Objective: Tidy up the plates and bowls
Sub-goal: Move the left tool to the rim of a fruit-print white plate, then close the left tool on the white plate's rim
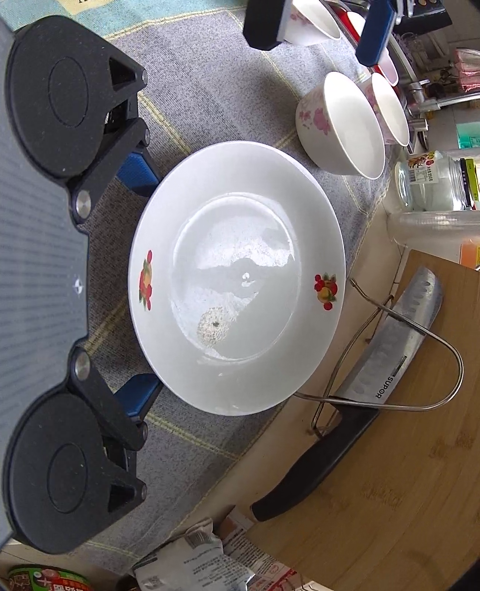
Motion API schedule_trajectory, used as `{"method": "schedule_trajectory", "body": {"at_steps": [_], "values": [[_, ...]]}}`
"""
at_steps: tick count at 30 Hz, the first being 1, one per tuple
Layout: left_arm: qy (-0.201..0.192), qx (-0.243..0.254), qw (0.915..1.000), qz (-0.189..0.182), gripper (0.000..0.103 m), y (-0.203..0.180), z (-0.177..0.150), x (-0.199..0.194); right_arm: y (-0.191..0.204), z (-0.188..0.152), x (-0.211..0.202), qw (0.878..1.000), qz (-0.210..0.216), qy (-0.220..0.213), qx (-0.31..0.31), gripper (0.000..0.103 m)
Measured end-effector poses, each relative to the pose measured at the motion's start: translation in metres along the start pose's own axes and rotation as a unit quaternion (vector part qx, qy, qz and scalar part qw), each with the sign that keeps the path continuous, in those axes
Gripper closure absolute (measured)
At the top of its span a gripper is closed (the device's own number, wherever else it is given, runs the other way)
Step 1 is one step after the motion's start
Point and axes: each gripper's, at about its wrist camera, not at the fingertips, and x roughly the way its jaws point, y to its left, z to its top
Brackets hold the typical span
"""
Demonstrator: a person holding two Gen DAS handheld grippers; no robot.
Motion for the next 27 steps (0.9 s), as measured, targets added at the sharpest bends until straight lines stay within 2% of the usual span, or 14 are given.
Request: {"method": "schedule_trajectory", "body": {"at_steps": [8, 12, 19, 27], "values": [[0.026, 0.024, 0.9982, -0.048, 0.001, 0.012, 0.034, 0.037, -0.006, 0.001, 0.011, 1.000, 0.019, 0.007, 0.013, 0.000], [0.044, 0.018, 0.9960, -0.075, 0.001, 0.019, 0.051, 0.059, -0.006, 0.001, 0.011, 1.000, 0.019, 0.005, 0.015, 0.000], [0.087, -0.010, 0.9912, -0.100, 0.001, 0.035, 0.077, 0.103, -0.005, 0.001, 0.012, 1.000, 0.011, 0.009, 0.025, 0.000], [0.132, -0.024, 0.9829, -0.126, 0.002, 0.043, 0.089, 0.145, -0.003, 0.002, 0.015, 1.000, 0.010, 0.009, 0.027, 0.000]]}}
